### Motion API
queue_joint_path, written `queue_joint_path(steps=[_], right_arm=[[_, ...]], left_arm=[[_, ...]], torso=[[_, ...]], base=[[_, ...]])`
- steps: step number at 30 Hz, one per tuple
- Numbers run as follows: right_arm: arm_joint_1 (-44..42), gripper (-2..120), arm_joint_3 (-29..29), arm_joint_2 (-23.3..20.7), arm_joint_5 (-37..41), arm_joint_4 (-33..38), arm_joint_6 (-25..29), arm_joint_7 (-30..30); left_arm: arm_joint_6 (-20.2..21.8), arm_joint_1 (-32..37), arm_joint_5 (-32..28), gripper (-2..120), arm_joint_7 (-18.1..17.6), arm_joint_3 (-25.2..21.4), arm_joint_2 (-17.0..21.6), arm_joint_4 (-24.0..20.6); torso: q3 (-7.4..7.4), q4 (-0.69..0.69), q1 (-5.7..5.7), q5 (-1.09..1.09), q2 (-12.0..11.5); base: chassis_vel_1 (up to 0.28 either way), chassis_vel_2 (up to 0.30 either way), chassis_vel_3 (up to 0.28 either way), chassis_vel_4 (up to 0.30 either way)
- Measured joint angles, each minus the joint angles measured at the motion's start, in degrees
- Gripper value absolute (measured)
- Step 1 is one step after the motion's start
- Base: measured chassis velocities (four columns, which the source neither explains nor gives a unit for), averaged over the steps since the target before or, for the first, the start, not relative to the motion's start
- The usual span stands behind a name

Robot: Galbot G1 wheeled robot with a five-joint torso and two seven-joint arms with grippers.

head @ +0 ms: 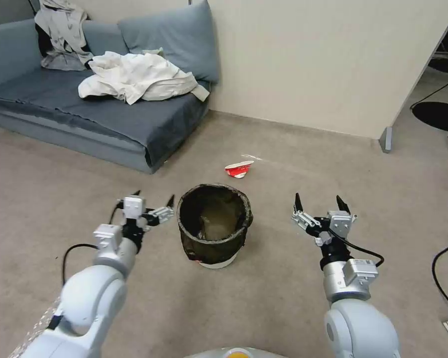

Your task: Pick up the trash can from the floor.

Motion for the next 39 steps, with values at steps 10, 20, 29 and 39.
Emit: queue_joint_path(steps=[10,20,29,39], right_arm=[[0.1,100,0.3,-0.5,0.6,-0.7,0.0,0.0],[0.0,100,0.0,-0.4,0.2,-0.8,-0.1,0.0],[-0.8,100,-0.1,-0.3,0.1,-0.5,0.2,0.0],[-1.0,100,-0.3,-0.3,-0.2,-0.2,0.3,0.0]], left_arm=[[5.3,-7.7,-4.4,100,-6.3,6.2,-0.3,4.8],[12.4,-12.7,-12.7,100,-14.5,9.7,-0.4,8.0],[16.2,-14.3,-14.3,100,-19.0,10.6,-0.5,9.6],[17.3,-15.1,-16.1,100,-20.0,11.3,-1.0,12.5]], torso=[[0.0,0.0,0.0,0.0,0.0],[0.0,-0.01,0.0,0.0,0.0],[0.0,-0.01,0.0,-0.01,0.0],[0.0,0.0,0.0,-0.01,0.0]], base=[[0.0,0.0,0.0,0.0],[0.0,0.0,0.0,0.0],[0.0,0.0,0.0,0.0],[0.0,0.0,0.0,0.0]])
